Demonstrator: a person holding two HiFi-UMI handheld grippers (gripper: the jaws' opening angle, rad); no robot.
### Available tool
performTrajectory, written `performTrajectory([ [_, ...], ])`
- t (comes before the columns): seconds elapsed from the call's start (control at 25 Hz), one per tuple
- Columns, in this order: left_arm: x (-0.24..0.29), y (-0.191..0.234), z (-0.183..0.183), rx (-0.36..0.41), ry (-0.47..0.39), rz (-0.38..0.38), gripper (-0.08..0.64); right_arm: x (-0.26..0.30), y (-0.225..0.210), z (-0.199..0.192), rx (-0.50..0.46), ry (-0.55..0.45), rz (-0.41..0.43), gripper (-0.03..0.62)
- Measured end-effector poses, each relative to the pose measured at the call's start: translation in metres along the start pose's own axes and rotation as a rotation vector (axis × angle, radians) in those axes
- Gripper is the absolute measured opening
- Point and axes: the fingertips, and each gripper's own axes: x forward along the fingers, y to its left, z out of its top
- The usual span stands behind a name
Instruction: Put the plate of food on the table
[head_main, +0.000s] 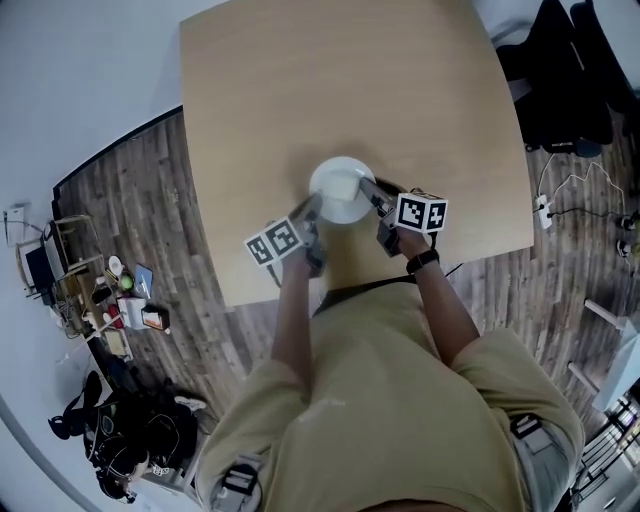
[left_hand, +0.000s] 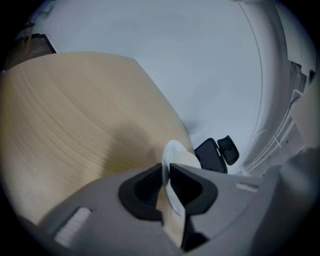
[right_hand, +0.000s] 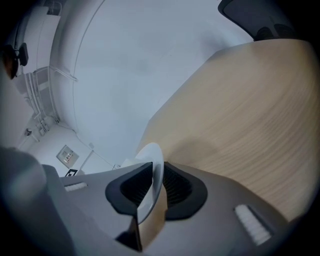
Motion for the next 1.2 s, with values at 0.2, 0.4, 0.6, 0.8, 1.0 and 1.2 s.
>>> performTrajectory([
  [0.2, 0.041, 0.015, 0.024, 0.003, 0.001, 0.059, 0.055, 0.027, -0.027, 0.026, 0.039, -0.008, -0.027, 0.067],
  [0.4, 0.069, 0.029, 0.036, 0.005, 0.012, 0.127, 0.057, 0.044, -0.051, 0.038, 0.032, 0.032, -0.084, 0.074],
  [0.6, 0.088, 0.038, 0.052, 0.034, 0.017, 0.171, 0.061, 0.065, -0.066, 0.053, 0.032, 0.042, -0.134, 0.077],
  [0.8, 0.110, 0.041, 0.067, 0.095, 0.033, 0.212, 0.063, 0.078, -0.080, 0.073, 0.072, 0.025, -0.168, 0.074],
  [1.0, 0.120, 0.048, 0.071, 0.128, 0.047, 0.270, 0.071, 0.084, -0.086, 0.079, 0.022, 0.068, -0.231, 0.077],
  [1.2, 0.121, 0.049, 0.066, 0.113, 0.055, 0.281, 0.112, 0.085, -0.090, 0.077, 0.019, 0.091, -0.270, 0.083],
])
